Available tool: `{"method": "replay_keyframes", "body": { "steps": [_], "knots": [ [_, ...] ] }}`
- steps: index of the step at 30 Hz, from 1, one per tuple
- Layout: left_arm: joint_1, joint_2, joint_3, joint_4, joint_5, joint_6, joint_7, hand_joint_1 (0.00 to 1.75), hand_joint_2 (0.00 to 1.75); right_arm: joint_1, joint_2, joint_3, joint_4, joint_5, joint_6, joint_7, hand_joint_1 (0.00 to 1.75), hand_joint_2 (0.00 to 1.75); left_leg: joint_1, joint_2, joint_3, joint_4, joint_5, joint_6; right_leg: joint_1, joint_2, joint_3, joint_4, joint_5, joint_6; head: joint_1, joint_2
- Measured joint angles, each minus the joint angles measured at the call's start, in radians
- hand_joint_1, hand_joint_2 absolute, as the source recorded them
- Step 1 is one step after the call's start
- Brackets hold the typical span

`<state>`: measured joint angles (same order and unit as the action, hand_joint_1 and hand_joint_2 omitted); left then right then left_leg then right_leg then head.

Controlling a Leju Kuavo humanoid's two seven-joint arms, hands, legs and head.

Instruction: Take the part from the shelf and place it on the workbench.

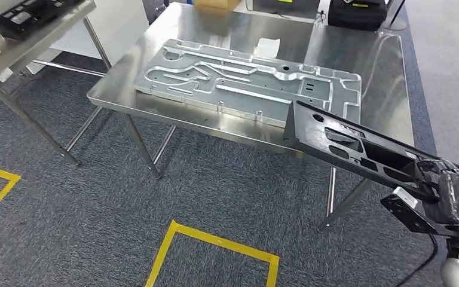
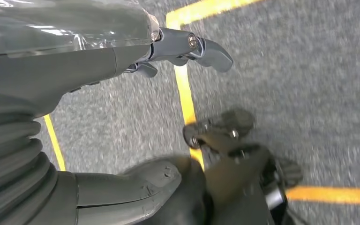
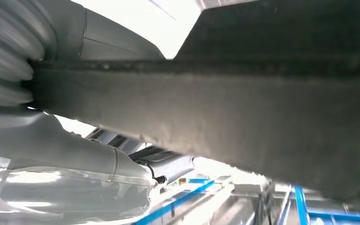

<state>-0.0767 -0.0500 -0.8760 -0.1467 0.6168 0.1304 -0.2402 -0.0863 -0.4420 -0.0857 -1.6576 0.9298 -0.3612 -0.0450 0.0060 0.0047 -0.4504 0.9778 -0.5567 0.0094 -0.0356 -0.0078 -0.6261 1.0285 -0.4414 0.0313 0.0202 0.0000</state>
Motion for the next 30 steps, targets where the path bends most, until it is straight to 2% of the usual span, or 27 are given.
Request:
{"method": "replay_keyframes", "body": {
  "steps": [2, 3, 4, 6, 7, 8, 9, 10, 11, 12, 13, 14, 15, 16, 17, 18, 19, 20, 21, 22, 23, 24, 25, 26, 27, 28, 30],
  "knots": [
    [-0.001, 0.000, 0.000, 0.000, 0.000, 0.000, -0.001, 0.00, 1.75, 0.009, 0.001, -0.001, -0.001, 0.003, -0.002, -0.001, 1.75, 1.75, 0.003, 0.002, 0.009, 0.018, -0.017, -0.009, -0.001, 0.004, 0.022, -0.003, -0.021, -0.018, -0.007, 0.000],
    [-0.002, -0.001, -0.001, -0.001, 0.000, 0.000, -0.002, 0.00, 1.75, 0.010, 0.001, -0.001, -0.002, 0.004, -0.003, -0.001, 1.75, 1.75, 0.004, 0.003, -0.009, 0.059, -0.030, -0.012, -0.001, 0.006, 0.038, -0.007, -0.032, -0.026, -0.011, 0.000],
    [-0.002, -0.001, -0.001, -0.001, 0.000, 0.000, -0.002, 0.00, 1.75, 0.012, 0.002, -0.001, -0.002, 0.005, -0.004, -0.001, 1.75, 1.75, 0.005, 0.002, -0.048, 0.127, -0.044, -0.014, 0.000, 0.006, 0.054, -0.012, -0.042, -0.031, -0.016, 0.000],
    [-0.001, -0.001, -0.003, -0.001, 0.000, 0.000, -0.003, 0.00, 1.75, 0.018, 0.005, -0.001, -0.001, 0.006, -0.005, -0.001, 1.75, 1.75, 0.004, 0.002, -0.166, 0.284, -0.066, -0.014, 0.005, 0.009, 0.085, -0.018, -0.065, -0.037, -0.024, 0.000],
    [0.001, -0.001, -0.003, -0.001, 0.000, -0.001, -0.002, 0.00, 1.75, 0.022, 0.006, -0.001, 0.000, 0.006, -0.005, -0.002, 1.75, 1.75, 0.004, 0.001, -0.218, 0.331, -0.053, -0.012, 0.009, 0.011, 0.104, -0.020, -0.079, -0.039, -0.026, 0.000],
    [0.004, -0.001, -0.004, -0.001, 0.000, -0.001, -0.002, 0.00, 1.75, 0.026, 0.007, -0.001, 0.000, 0.006, -0.005, -0.002, 1.75, 1.75, 0.003, 0.001, -0.253, 0.337, -0.015, -0.007, 0.012, 0.015, 0.124, -0.022, -0.094, -0.039, -0.027, 0.000],
    [0.008, -0.001, -0.005, -0.001, 0.001, -0.001, -0.002, 0.00, 1.75, 0.029, 0.008, -0.001, 0.001, 0.006, -0.006, -0.002, 1.75, 1.75, 0.000, 0.000, -0.268, 0.302, 0.044, 0.000, 0.015, 0.019, 0.148, -0.023, -0.111, -0.040, -0.028, 0.000],
    [0.012, -0.001, -0.005, -0.001, 0.001, -0.002, -0.001, 0.00, 1.75, 0.031, 0.009, -0.001, 0.001, 0.006, -0.006, -0.002, 1.75, 1.75, -0.004, -0.003, -0.271, 0.241, 0.114, 0.012, 0.017, 0.023, 0.172, -0.024, -0.129, -0.040, -0.030, 0.000],
    [0.015, 0.002, -0.006, 0.001, 0.001, -0.002, 0.000, 0.00, 1.75, 0.034, 0.011, -0.001, 0.002, 0.006, -0.007, -0.002, 1.75, 1.75, -0.009, -0.009, -0.268, 0.195, 0.169, 0.026, 0.018, 0.026, 0.190, -0.026, -0.144, -0.038, -0.026, 0.000],
    [0.018, 0.003, -0.006, 0.003, 0.002, -0.002, 0.000, 0.00, 1.75, 0.035, 0.014, -0.002, 0.004, 0.006, -0.009, -0.002, 1.75, 1.75, -0.015, -0.013, -0.264, 0.162, 0.205, 0.039, 0.017, 0.030, 0.204, -0.029, -0.157, -0.033, -0.020, 0.000],
    [0.019, 0.005, -0.006, 0.004, 0.002, -0.001, 0.001, 0.00, 1.75, 0.038, 0.017, -0.002, 0.007, 0.007, -0.011, -0.002, 1.75, 1.75, -0.021, -0.018, -0.261, 0.148, 0.218, 0.049, 0.012, 0.033, 0.212, -0.033, -0.165, -0.026, -0.016, 0.000],
    [0.019, 0.007, -0.006, 0.006, 0.002, -0.001, 0.001, 0.00, 1.75, 0.043, 0.020, -0.002, 0.009, 0.007, -0.014, -0.002, 1.75, 1.75, -0.028, -0.020, -0.259, 0.154, 0.214, 0.055, 0.007, 0.034, 0.216, -0.041, -0.169, -0.018, -0.012, 0.000],
    [0.016, 0.006, -0.006, 0.006, 0.002, 0.001, 0.000, 0.00, 1.75, 0.046, 0.021, -0.002, 0.009, 0.008, -0.015, -0.003, 1.75, 1.75, -0.032, -0.018, -0.253, 0.144, 0.210, 0.058, 0.004, 0.035, 0.225, -0.053, -0.171, -0.010, -0.015, 0.000],
    [0.013, 0.005, -0.006, 0.005, 0.003, 0.002, -0.001, 0.00, 1.75, 0.050, 0.022, -0.003, 0.009, 0.010, -0.015, -0.005, 1.75, 1.75, -0.030, -0.019, -0.234, 0.122, 0.199, 0.061, 0.002, 0.033, 0.238, -0.067, -0.175, -0.006, -0.019, 0.000],
    [0.010, 0.005, -0.006, 0.005, 0.003, 0.004, -0.002, 0.00, 1.75, 0.050, 0.022, -0.004, 0.008, 0.013, -0.015, -0.007, 1.75, 1.75, -0.026, -0.021, -0.207, 0.088, 0.181, 0.058, 0.002, 0.028, 0.243, -0.070, -0.179, -0.001, -0.020, 0.000],
    [0.007, 0.005, -0.007, 0.005, 0.004, 0.005, -0.004, 0.00, 1.75, 0.046, 0.021, -0.005, 0.008, 0.015, -0.015, -0.010, 1.75, 1.75, -0.019, -0.021, -0.178, 0.052, 0.165, 0.056, 0.003, 0.024, 0.234, -0.051, -0.187, 0.003, -0.018, 0.000],
    [0.005, 0.004, -0.007, 0.004, 0.005, 0.006, -0.006, 0.00, 1.75, 0.042, 0.021, -0.006, 0.008, 0.017, -0.015, -0.012, 1.75, 1.75, -0.012, -0.023, -0.150, 0.020, 0.148, 0.054, 0.002, 0.019, 0.204, -0.004, -0.200, 0.008, -0.014, 0.000],
    [0.003, 0.004, -0.008, 0.004, 0.007, 0.006, -0.006, 0.00, 1.75, 0.037, 0.022, -0.008, 0.010, 0.019, -0.014, -0.013, 1.75, 1.75, -0.010, -0.024, -0.133, 0.004, 0.134, 0.050, 0.003, 0.016, 0.156, 0.063, -0.214, 0.014, -0.010, 0.000],
    [0.003, 0.004, -0.009, 0.004, 0.008, 0.006, -0.007, 0.00, 1.75, 0.036, 0.024, -0.008, 0.013, 0.021, -0.012, -0.014, 1.75, 1.75, -0.008, -0.024, -0.122, 0.002, 0.128, 0.051, 0.001, 0.016, 0.102, 0.131, -0.224, 0.020, -0.007, 0.000],
    [0.003, 0.003, -0.010, 0.004, 0.010, 0.006, -0.007, 0.00, 1.75, 0.038, 0.027, -0.008, 0.017, 0.024, -0.011, -0.014, 1.75, 1.75, -0.007, -0.025, -0.110, 0.002, 0.117, 0.050, -0.001, 0.015, 0.056, 0.177, -0.217, 0.026, -0.007, 0.000],
    [0.005, 0.001, -0.012, 0.004, 0.011, 0.006, -0.007, 0.00, 1.75, 0.039, 0.030, -0.008, 0.021, 0.026, -0.009, -0.014, 1.75, 1.75, -0.006, -0.026, -0.097, 0.003, 0.106, 0.048, -0.004, 0.015, 0.024, 0.189, -0.187, 0.031, -0.007, 0.000],
    [0.007, 0.000, -0.014, 0.004, 0.011, 0.006, -0.007, 0.00, 1.75, 0.040, 0.032, -0.007, 0.025, 0.029, -0.008, -0.015, 1.75, 1.75, -0.004, -0.026, -0.082, 0.005, 0.093, 0.045, -0.006, 0.013, 0.008, 0.165, -0.134, 0.034, -0.006, 0.000],
    [0.009, -0.002, -0.015, 0.004, 0.012, 0.006, -0.007, 0.00, 1.75, 0.040, 0.033, -0.007, 0.028, 0.029, -0.008, -0.016, 1.75, 1.75, -0.002, -0.027, -0.067, 0.008, 0.080, 0.041, -0.007, 0.012, 0.008, 0.116, -0.074, 0.034, -0.006, 0.000],
    [0.010, -0.003, -0.016, 0.004, 0.012, 0.005, -0.007, 0.00, 1.75, 0.040, 0.035, -0.007, 0.030, 0.030, -0.007, -0.016, 1.75, 1.75, 0.000, -0.028, -0.057, 0.010, 0.068, 0.036, -0.006, 0.010, 0.012, 0.073, -0.029, 0.033, -0.006, 0.000],
    [0.010, -0.003, -0.017, 0.004, 0.013, 0.005, -0.007, 0.00, 1.75, 0.039, 0.036, -0.007, 0.032, 0.030, -0.008, -0.017, 1.75, 1.75, 0.000, -0.028, -0.053, 0.016, 0.058, 0.029, -0.002, 0.009, 0.016, 0.040, 0.000, 0.031, -0.004, 0.000],
    [0.009, -0.003, -0.017, 0.004, 0.014, 0.005, -0.007, 0.00, 1.75, 0.038, 0.037, -0.006, 0.034, 0.030, -0.008, -0.017, 1.75, 1.75, 0.000, -0.029, -0.054, 0.020, 0.052, 0.021, 0.002, 0.009, 0.021, 0.021, 0.002, 0.022, -0.003, 0.000],
    [0.006, -0.003, -0.018, 0.004, 0.016, 0.005, -0.006, 0.00, 1.75, 0.038, 0.039, -0.006, 0.038, 0.030, -0.008, -0.017, 1.75, 1.75, -0.003, -0.030, -0.062, 0.026, 0.048, 0.010, 0.007, 0.011, 0.024, 0.003, -0.014, 0.005, -0.003, 0.000]
  ]
}}
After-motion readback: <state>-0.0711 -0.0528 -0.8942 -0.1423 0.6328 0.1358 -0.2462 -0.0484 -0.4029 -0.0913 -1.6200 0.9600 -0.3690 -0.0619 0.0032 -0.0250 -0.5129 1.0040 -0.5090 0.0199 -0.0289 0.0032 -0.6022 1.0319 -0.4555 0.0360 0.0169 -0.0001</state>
